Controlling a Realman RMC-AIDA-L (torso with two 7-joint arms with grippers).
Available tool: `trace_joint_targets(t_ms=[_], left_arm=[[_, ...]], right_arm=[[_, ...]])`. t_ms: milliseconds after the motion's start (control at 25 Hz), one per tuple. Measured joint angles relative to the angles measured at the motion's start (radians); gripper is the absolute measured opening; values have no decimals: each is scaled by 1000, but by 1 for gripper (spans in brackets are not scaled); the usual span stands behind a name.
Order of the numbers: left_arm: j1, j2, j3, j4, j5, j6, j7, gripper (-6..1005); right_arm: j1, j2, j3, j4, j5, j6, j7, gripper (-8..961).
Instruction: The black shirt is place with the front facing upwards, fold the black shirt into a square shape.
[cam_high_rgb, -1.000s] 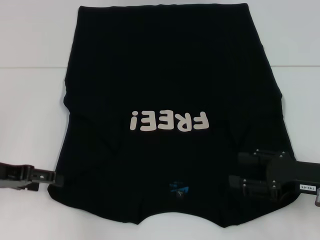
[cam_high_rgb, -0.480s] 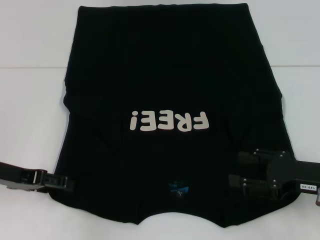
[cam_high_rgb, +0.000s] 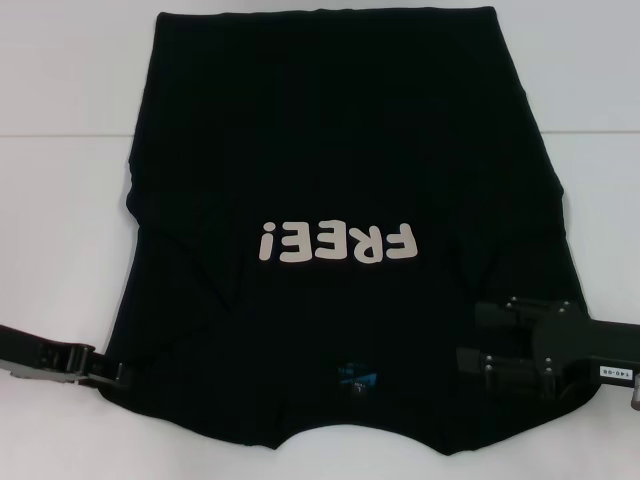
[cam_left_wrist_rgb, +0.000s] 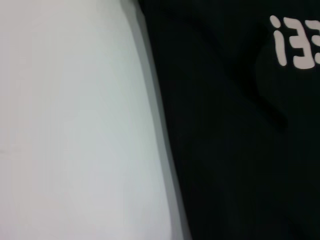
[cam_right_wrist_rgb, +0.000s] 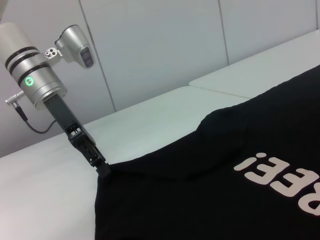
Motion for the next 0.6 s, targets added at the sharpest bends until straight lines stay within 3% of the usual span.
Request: trace_joint_targets(t_ms=[240, 600], left_arm=[[4, -4, 2, 20, 8, -4, -1, 504], [-1, -3, 14, 21, 8, 2, 5, 86]], right_arm=[[0, -1, 1, 0, 3, 0, 1, 763], [3, -5, 3, -3, 5, -1, 20, 751]])
